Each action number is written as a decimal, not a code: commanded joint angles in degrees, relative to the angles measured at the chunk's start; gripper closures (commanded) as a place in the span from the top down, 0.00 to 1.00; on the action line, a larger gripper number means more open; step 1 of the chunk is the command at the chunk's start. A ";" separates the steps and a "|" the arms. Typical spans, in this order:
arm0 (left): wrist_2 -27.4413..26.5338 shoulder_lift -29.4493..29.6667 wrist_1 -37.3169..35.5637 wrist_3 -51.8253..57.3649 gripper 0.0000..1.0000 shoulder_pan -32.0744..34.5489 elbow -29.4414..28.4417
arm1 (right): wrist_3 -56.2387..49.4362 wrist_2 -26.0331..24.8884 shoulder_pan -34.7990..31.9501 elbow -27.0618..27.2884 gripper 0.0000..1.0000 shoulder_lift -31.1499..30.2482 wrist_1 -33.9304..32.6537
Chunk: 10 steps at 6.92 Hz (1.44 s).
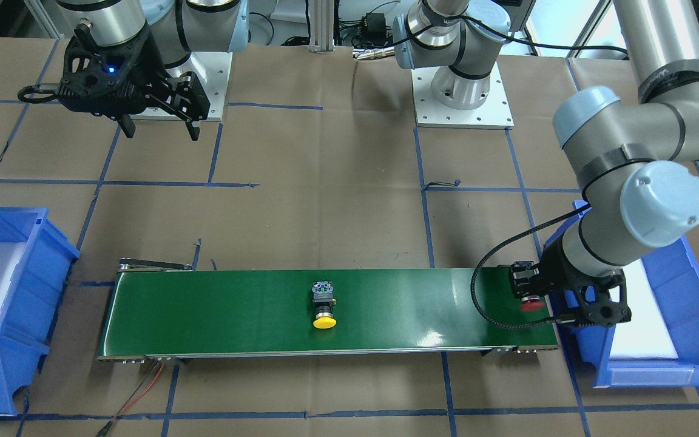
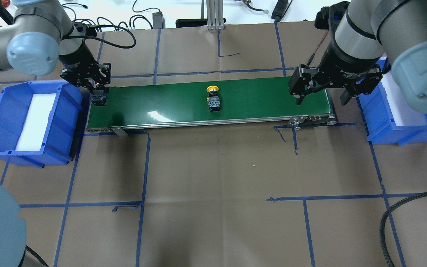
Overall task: Transport two buttons from left to right
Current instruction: 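Place the red button on the conveyor and lift the left gripper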
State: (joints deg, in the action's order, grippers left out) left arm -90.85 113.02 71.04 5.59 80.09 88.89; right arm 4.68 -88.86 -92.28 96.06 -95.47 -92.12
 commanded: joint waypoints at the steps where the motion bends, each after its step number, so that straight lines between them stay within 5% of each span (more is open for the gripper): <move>1: -0.29 2.12 -8.86 0.31 0.10 0.07 3.90 | -0.03 0.00 0.00 0.00 1.00 0.02 0.01; 4: -0.21 0.98 -9.78 0.30 0.19 0.07 6.56 | -0.03 0.00 0.00 0.00 1.00 0.02 0.10; 5: -0.12 1.06 -9.87 0.39 0.73 0.07 6.56 | -0.03 0.00 0.00 0.00 1.00 0.02 0.10; 6: -0.21 0.98 -9.96 0.30 0.95 -0.02 5.26 | -0.11 0.00 0.00 0.00 1.00 0.02 0.10; 8: -0.38 -0.94 -7.17 0.22 1.00 -0.28 1.31 | -0.03 0.00 0.00 0.00 1.00 0.02 0.10; 10: -0.39 -6.03 10.96 -0.57 1.00 0.07 -6.41 | -0.03 0.00 0.00 0.00 1.00 0.11 0.10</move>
State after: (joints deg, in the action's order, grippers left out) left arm -91.22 109.81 72.03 5.31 79.95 86.86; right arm 4.65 -88.86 -92.29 96.06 -95.43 -92.02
